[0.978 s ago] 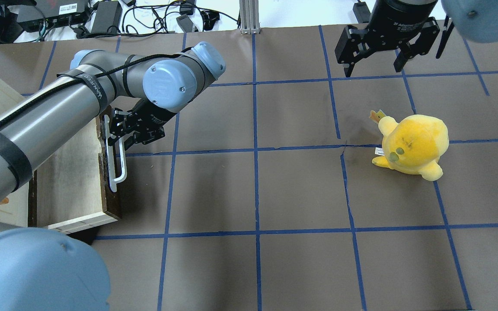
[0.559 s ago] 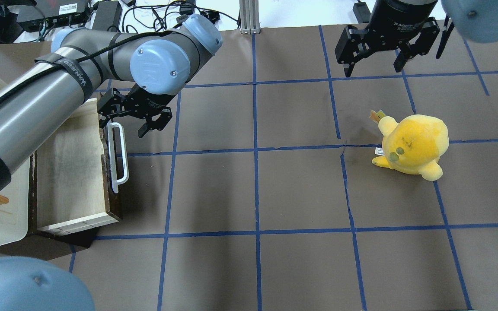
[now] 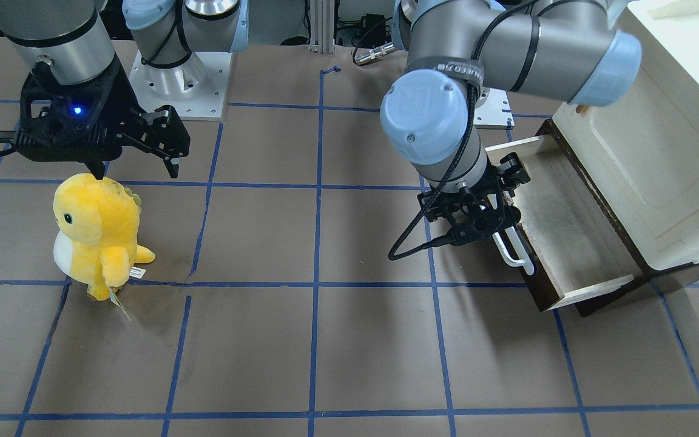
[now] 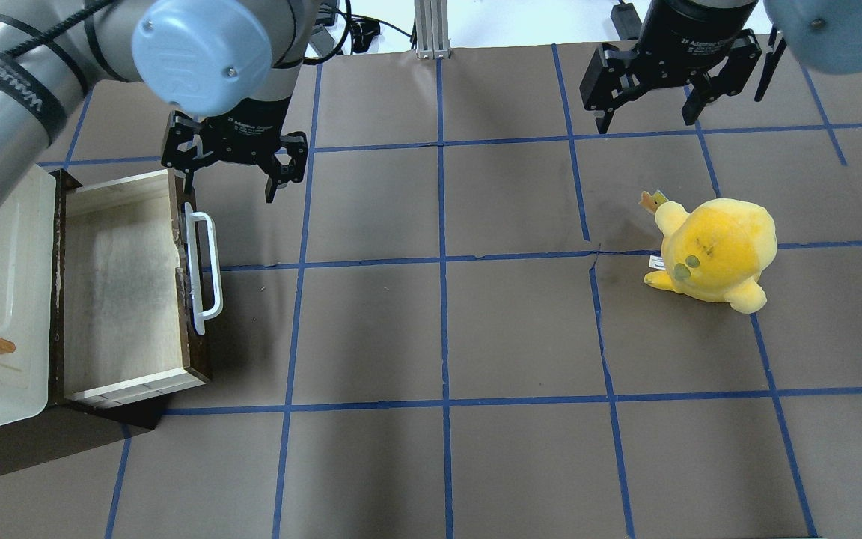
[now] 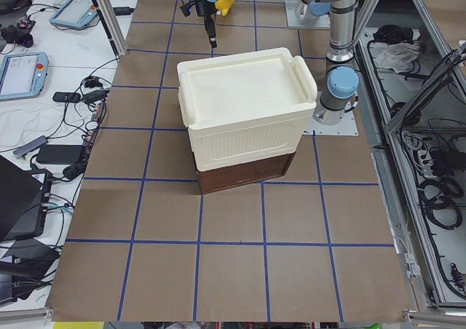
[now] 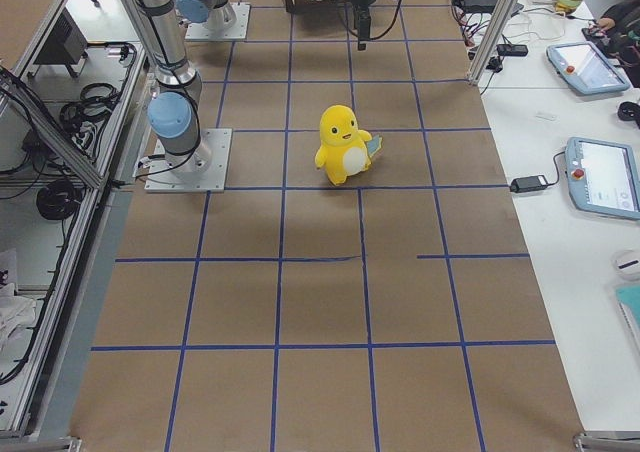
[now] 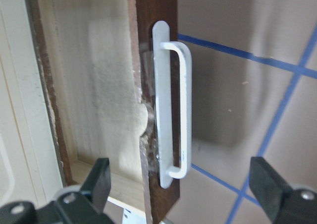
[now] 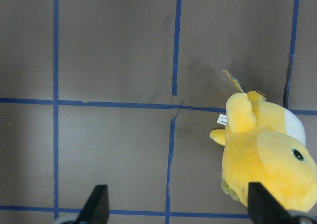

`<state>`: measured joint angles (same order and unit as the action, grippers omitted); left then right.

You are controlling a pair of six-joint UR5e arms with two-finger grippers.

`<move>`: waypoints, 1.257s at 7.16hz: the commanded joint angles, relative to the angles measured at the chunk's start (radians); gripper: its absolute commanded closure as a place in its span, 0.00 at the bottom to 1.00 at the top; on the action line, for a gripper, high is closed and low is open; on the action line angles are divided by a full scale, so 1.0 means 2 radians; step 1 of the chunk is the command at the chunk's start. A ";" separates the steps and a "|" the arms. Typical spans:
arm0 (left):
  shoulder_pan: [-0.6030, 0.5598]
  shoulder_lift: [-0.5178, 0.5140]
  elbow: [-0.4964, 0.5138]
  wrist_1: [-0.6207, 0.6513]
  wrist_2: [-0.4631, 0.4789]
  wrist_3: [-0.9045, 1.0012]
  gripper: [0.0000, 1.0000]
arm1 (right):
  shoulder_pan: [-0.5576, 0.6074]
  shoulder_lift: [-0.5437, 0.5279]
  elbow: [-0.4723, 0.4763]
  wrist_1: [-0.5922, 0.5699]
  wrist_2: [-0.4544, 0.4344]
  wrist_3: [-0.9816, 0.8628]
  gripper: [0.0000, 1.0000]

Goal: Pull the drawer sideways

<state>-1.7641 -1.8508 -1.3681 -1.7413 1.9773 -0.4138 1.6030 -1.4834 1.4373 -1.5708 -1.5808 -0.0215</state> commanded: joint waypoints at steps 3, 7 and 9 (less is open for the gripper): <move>0.042 0.065 0.007 0.048 -0.109 0.100 0.00 | 0.000 0.000 0.000 0.000 0.000 -0.001 0.00; 0.113 0.121 -0.031 0.058 -0.215 0.271 0.00 | 0.000 0.000 0.000 0.000 0.000 -0.001 0.00; 0.119 0.144 -0.061 0.063 -0.215 0.284 0.00 | 0.000 0.000 0.000 0.000 0.000 0.000 0.00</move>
<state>-1.5349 -1.5913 -1.4543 -1.6203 1.5566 0.1315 1.6030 -1.4833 1.4374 -1.5708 -1.5808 -0.0226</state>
